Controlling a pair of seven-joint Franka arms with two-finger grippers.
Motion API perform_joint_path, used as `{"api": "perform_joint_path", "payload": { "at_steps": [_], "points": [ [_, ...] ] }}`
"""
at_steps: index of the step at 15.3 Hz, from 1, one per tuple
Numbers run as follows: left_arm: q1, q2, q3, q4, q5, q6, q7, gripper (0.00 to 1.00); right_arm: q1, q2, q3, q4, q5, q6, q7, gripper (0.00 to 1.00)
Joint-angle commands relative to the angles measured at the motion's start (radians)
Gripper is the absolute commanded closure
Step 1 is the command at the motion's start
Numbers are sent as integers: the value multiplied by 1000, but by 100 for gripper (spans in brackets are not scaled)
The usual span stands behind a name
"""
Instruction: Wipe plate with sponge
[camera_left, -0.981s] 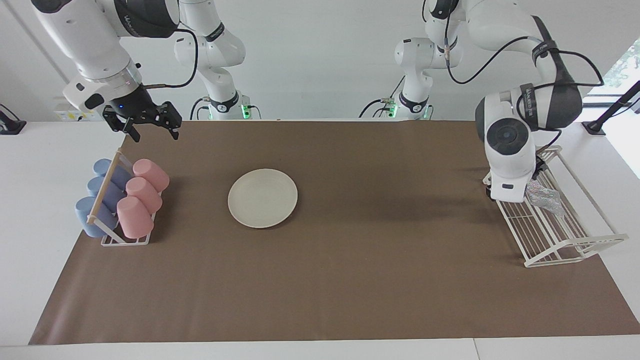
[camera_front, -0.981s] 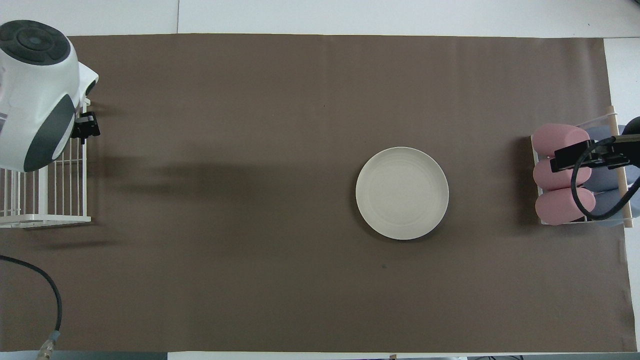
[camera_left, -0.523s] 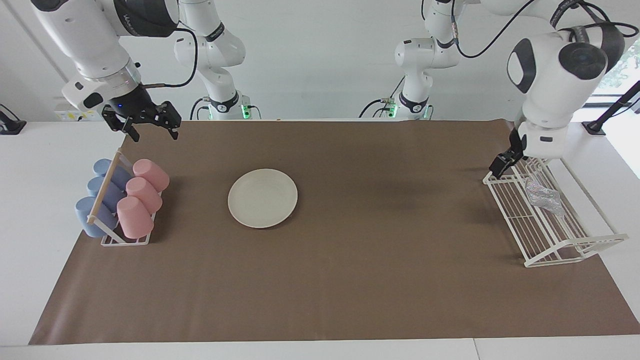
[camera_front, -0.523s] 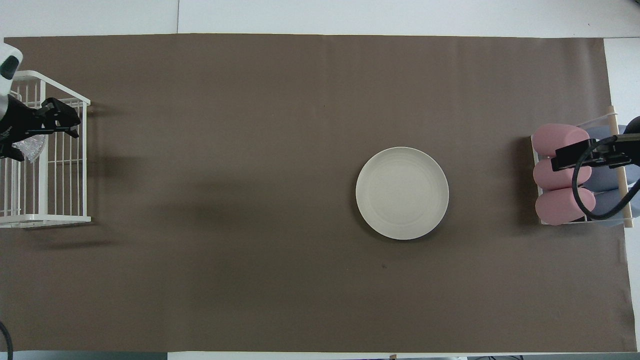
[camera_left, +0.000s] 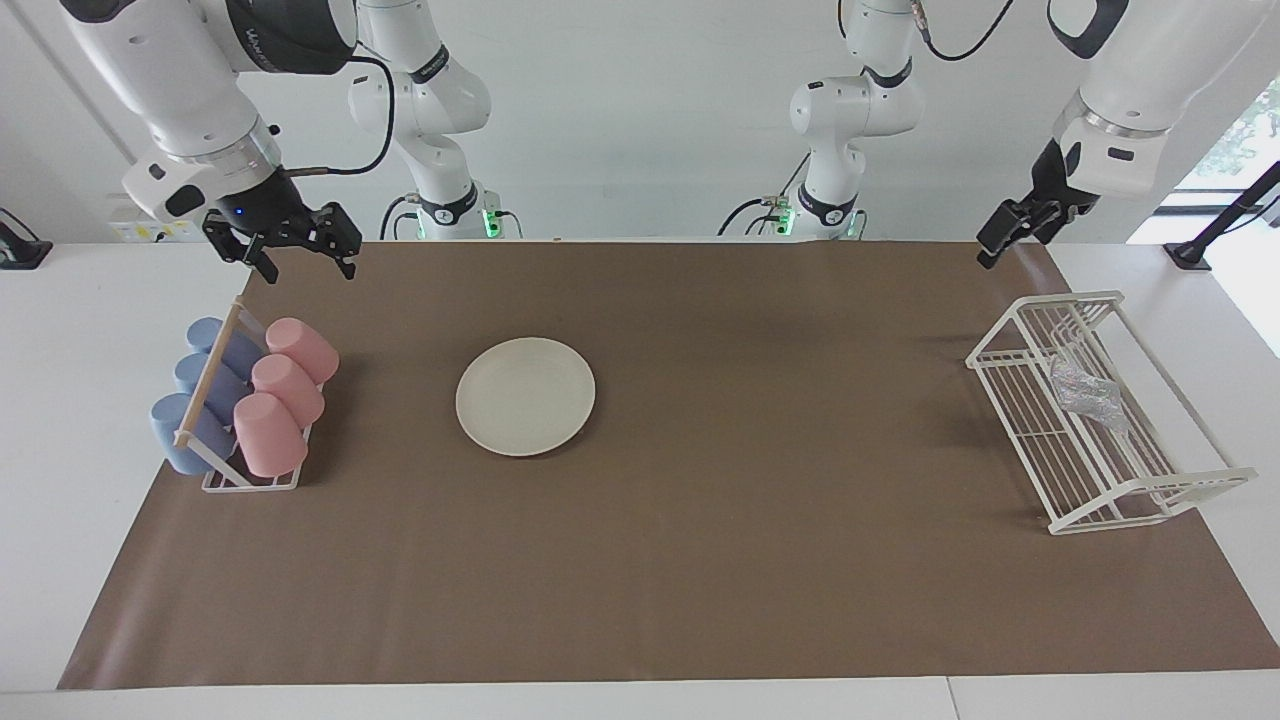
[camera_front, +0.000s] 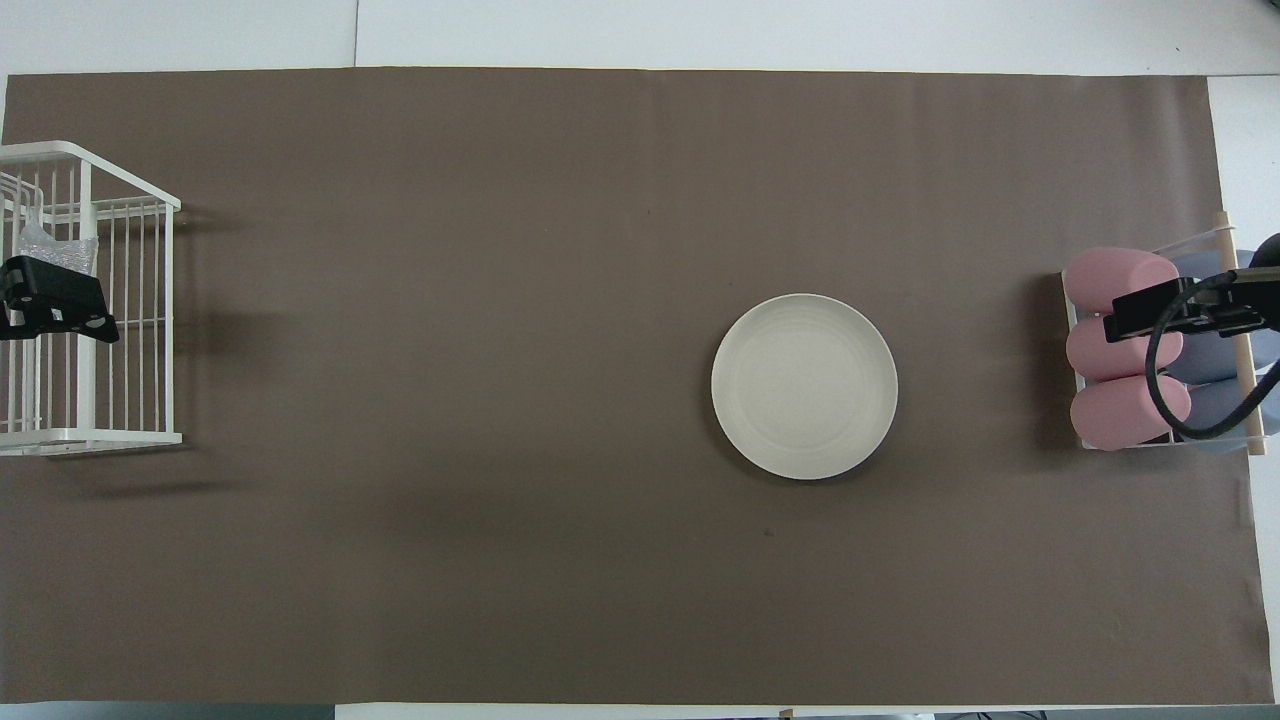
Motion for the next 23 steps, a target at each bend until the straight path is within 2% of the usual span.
{"api": "perform_joint_path", "payload": {
  "at_steps": [1, 4, 9, 12, 16, 23],
  "points": [
    [-10, -18, 15, -13, -67, -32, 85, 0, -16, -8, 14, -8, -8, 5, 24, 0],
    [-8, -5, 17, -21, -78, 21, 115, 0, -18, -8, 14, -8, -8, 5, 24, 0],
    [-7, 38, 12, -8, -46, 24, 115, 0, -16, -8, 14, -9, -6, 3, 24, 0],
    [-10, 57, 3, -5, 33, 26, 117, 0, -13, -8, 14, -9, -6, 3, 24, 0],
    [-2, 57, 3, 4, -27, 47, 115, 0, -12, -10, 14, -9, -6, 1, 24, 0],
    [4, 48, 5, 1, -35, 55, 117, 0, -9, -10, 14, -9, -8, 3, 24, 0]
  ]
}}
